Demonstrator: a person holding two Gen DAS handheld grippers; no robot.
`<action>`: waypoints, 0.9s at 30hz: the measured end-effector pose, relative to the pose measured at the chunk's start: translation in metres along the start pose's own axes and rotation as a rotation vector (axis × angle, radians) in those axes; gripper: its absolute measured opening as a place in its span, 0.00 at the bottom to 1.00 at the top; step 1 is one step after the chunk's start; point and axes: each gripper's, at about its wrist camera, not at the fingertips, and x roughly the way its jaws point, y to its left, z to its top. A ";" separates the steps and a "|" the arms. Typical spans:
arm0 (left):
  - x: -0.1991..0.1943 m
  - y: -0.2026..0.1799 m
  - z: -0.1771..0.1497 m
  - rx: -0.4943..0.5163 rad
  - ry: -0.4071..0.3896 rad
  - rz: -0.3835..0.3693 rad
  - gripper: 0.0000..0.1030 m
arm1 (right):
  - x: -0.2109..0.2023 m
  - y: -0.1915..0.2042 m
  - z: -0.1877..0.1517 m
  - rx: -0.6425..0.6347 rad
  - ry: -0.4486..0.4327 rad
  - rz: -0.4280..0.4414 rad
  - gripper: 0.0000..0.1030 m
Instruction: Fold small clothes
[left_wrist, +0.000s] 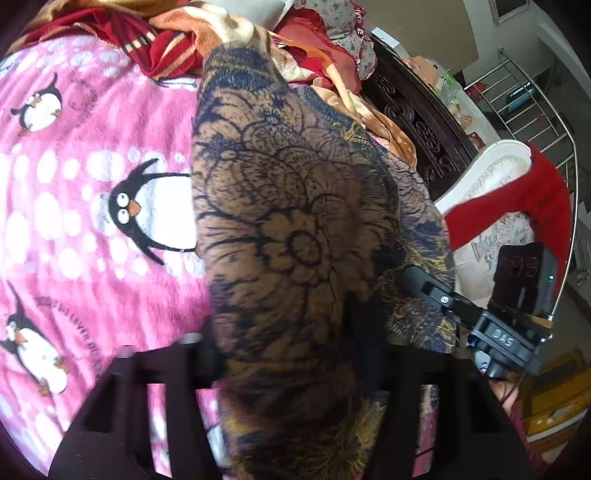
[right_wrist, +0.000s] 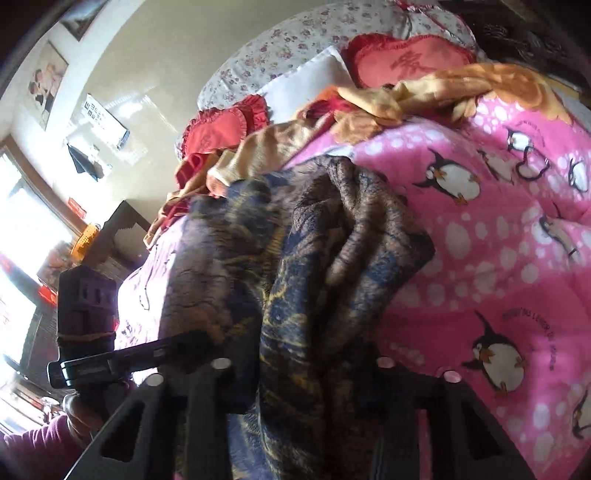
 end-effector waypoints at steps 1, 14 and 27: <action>-0.009 -0.002 -0.001 -0.001 -0.002 -0.008 0.35 | -0.005 0.006 -0.001 0.009 0.000 0.029 0.31; -0.128 0.011 -0.073 -0.004 0.064 0.142 0.33 | -0.006 0.093 -0.068 0.094 0.155 0.194 0.32; -0.160 0.019 -0.106 0.030 -0.126 0.374 0.75 | -0.025 0.148 -0.079 -0.210 0.065 -0.071 0.53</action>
